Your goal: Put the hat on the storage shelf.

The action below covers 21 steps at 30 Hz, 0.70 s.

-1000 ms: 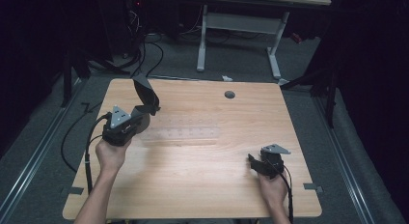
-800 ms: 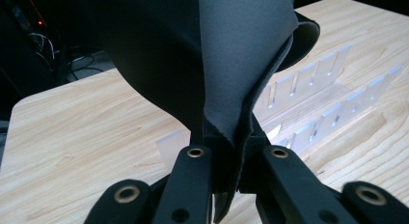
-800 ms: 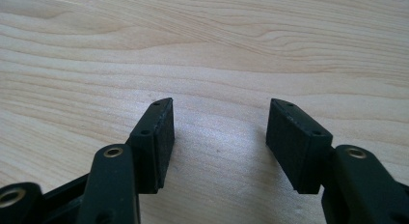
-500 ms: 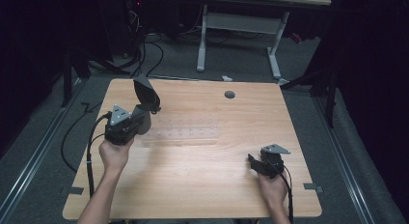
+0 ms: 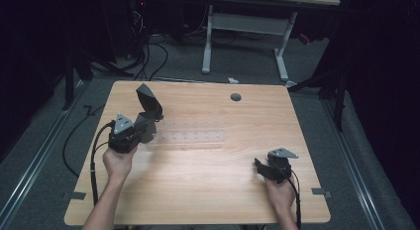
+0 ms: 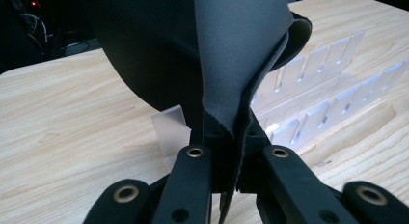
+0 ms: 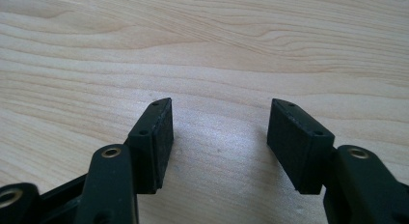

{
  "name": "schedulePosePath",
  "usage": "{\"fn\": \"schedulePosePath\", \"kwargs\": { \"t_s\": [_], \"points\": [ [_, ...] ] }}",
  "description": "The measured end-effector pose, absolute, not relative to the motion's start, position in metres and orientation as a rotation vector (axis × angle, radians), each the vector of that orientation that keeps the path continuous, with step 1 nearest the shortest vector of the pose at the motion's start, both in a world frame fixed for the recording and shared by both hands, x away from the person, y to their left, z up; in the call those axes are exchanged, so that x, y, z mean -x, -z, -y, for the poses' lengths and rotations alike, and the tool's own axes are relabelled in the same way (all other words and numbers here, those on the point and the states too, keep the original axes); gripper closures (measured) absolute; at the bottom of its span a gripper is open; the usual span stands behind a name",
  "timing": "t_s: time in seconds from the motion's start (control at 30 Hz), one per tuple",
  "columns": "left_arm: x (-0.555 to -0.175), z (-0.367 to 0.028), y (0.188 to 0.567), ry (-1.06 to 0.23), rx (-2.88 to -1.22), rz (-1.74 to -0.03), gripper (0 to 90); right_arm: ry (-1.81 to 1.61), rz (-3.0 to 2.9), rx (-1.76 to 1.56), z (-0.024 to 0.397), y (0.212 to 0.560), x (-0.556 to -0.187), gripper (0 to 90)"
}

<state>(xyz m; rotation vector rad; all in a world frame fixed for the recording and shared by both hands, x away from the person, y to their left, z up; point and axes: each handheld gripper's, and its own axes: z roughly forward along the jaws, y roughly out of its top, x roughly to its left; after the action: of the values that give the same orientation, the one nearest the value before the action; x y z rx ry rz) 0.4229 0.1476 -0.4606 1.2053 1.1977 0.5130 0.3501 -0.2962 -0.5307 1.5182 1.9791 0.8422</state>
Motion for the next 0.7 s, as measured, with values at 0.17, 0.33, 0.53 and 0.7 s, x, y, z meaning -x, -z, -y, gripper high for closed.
{"fn": "schedulePosePath", "kwargs": {
  "t_s": [0.17,0.33,0.53,0.7],
  "points": [
    [-0.420,-0.149,0.463,-0.508,-1.215,-1.197,85.5,-0.842,-1.979,-1.520,0.296,0.531,-0.350,42.5],
    [-0.418,-0.152,0.466,-0.511,-1.229,-1.211,84.0,-0.840,-1.979,-1.522,0.296,0.531,-0.350,42.3],
    [-0.413,-0.161,0.465,-0.503,-1.220,-1.231,77.8,-0.840,-1.978,-1.522,0.296,0.531,-0.350,42.3],
    [-0.408,-0.166,0.464,-0.493,-1.187,-1.272,56.6,-0.841,-1.979,-1.523,0.296,0.531,-0.350,42.1]
  ]
}}
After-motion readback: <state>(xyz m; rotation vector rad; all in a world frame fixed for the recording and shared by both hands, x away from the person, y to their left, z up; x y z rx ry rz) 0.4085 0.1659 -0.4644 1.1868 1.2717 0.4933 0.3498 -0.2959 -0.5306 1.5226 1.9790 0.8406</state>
